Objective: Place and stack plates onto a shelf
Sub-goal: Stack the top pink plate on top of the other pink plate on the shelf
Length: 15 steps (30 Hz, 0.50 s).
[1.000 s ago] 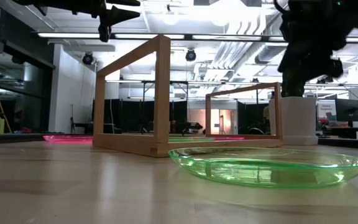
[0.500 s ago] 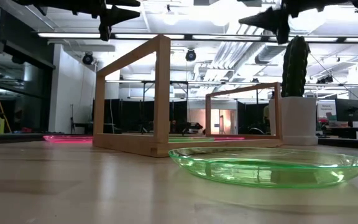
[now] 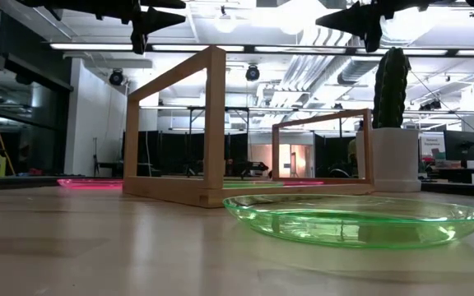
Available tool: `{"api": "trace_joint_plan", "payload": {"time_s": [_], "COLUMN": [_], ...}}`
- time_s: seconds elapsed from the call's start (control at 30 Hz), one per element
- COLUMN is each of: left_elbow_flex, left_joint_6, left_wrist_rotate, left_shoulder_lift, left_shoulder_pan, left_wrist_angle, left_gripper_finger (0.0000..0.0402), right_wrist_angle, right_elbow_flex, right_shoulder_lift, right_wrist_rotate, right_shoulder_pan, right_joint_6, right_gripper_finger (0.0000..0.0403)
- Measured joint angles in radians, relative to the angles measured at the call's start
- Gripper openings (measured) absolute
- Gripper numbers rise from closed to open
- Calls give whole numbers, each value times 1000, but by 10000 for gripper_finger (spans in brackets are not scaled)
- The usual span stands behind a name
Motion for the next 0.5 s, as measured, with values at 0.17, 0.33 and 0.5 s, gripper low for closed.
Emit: {"api": "trace_joint_plan", "payload": {"time_s": [0.17, 0.33, 0.5], "left_elbow_flex": [2, 135, 348], "left_joint_6": [-59, -58, -17], "left_wrist_rotate": [-21, -160, -346], "left_shoulder_lift": [0, 12, 114], "left_shoulder_pan": [0, 52, 204], "left_wrist_angle": [4, -170, -740], "left_gripper_finger": [108, 108, 108], "right_wrist_angle": [-22, -45, -45], "right_elbow_flex": [0, 0, 0], "right_shoulder_lift": [0, 0, 0], "right_wrist_rotate": [0, 0, 1], "right_shoulder_pan": [-1, -1, -1], "right_joint_6": [51, 88, 104], "right_gripper_finger": [210, 210, 210]}}
